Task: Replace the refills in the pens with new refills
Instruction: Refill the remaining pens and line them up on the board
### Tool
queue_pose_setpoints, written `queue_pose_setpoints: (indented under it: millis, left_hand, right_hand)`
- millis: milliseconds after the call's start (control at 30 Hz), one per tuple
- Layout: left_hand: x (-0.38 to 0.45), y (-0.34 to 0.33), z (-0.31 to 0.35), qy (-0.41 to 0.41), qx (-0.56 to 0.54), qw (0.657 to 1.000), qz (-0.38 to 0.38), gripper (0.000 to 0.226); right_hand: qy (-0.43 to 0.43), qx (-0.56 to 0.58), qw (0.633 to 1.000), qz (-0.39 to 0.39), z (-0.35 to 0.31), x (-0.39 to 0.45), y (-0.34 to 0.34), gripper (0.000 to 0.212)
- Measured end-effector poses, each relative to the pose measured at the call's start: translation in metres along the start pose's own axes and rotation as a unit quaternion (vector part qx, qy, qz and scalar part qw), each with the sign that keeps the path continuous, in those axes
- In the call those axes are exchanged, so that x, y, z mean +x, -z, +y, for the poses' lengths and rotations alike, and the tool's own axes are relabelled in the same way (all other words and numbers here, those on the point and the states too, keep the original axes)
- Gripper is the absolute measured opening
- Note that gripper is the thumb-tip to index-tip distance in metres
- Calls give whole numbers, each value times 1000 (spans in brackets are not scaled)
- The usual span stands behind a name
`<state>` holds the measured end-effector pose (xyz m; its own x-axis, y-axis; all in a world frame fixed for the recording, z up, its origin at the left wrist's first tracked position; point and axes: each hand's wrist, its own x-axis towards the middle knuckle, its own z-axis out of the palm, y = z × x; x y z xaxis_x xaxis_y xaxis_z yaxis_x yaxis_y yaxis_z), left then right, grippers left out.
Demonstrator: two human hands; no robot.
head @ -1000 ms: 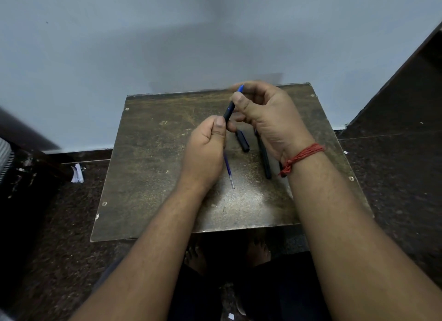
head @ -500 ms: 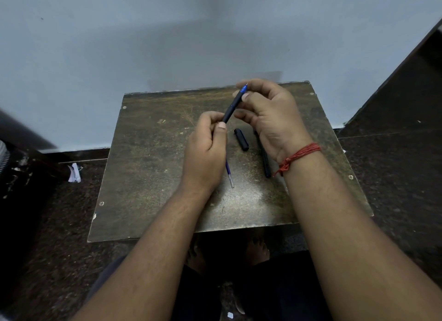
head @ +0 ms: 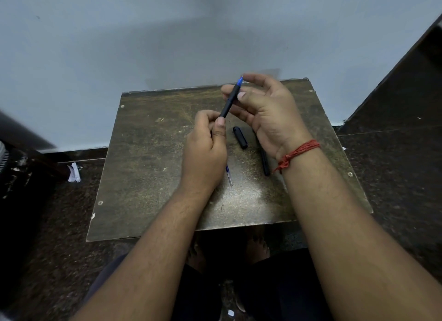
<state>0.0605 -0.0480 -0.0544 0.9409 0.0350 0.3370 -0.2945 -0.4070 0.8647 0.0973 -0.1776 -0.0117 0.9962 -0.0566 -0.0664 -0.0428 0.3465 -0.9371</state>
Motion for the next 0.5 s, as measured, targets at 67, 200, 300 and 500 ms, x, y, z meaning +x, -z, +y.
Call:
queue_pose_setpoints:
  millis: [67,200,300,500]
  left_hand:
    - [0,-1,0,2,5,1000,6,12]
    - [0,-1,1,0,20,1000,7,9]
    - [0,-1,2,-3,23,1000,10,10]
    - [0,-1,0,1,21,1000,13,12]
  right_hand:
    - [-8,3,1000,-7,0,-1,-2,25]
    - [10,-70,997,35,5,0,-5,16]
    - [13,-70,996,52,7,2,-4,9]
    - [-22,-25,999,15,3,0,-2,17]
